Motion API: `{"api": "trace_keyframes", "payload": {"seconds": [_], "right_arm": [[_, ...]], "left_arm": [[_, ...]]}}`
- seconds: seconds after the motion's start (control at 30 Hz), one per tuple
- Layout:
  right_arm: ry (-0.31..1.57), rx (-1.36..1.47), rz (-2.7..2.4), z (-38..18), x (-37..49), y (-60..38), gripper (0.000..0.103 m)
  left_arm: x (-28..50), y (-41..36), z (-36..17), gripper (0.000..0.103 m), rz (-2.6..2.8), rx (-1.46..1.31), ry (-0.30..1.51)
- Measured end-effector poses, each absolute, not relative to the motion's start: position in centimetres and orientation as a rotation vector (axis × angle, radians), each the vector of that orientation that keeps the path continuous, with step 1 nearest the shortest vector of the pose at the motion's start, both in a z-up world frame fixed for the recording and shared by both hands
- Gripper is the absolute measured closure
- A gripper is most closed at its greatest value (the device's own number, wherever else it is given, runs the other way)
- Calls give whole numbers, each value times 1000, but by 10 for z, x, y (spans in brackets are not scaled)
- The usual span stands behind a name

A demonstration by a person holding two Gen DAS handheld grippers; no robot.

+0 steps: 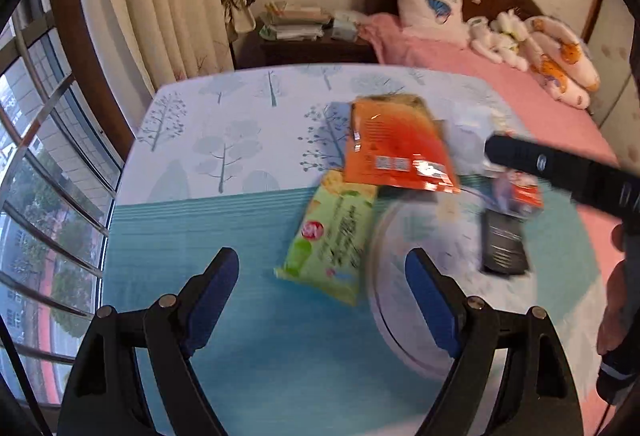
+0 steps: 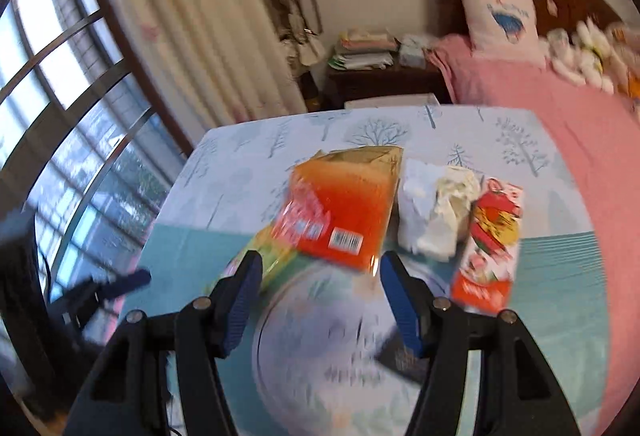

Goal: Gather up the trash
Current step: 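Grasp the orange packet with the right tool while the left tool grasps the green snack bar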

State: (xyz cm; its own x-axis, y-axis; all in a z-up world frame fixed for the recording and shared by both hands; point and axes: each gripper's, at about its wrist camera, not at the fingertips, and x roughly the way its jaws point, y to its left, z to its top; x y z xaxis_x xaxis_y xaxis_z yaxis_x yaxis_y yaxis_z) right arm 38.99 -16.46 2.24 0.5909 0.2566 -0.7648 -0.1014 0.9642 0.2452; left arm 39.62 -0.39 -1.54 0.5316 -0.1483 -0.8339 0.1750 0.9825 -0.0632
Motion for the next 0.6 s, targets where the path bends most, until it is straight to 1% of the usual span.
{"api": "trace_keyframes", "payload": {"seconds": [0.23, 0.3, 0.33, 0.37, 0.4, 0.43, 0.5, 0.57, 0.6], "right_arm": [[953, 232, 177, -10, 436, -171, 42], [964, 232, 178, -16, 443, -171, 40], [969, 231, 177, -19, 447, -171, 37], [970, 231, 175, -20, 450, -170, 32], [970, 230, 173, -21, 453, -170, 28], [969, 227, 169, -22, 457, -170, 27], [966, 217, 155, -24, 464, -166, 23], [970, 225, 153, -27, 471, -162, 18], [972, 230, 153, -28, 474, -160, 15]], "left_arm": [[442, -22, -65, 19, -183, 71, 1087], [448, -26, -73, 24, -195, 72, 1098], [450, -26, -77, 34, -204, 71, 1102], [450, -27, -78, 42, -202, 83, 1092], [451, -28, -78, 49, -204, 95, 1082], [451, -29, -80, 55, -198, 118, 1074], [452, -24, -79, 64, -209, 95, 1073], [453, -13, -77, 74, -219, 29, 1074], [453, -8, -75, 76, -218, 4, 1072]]}}
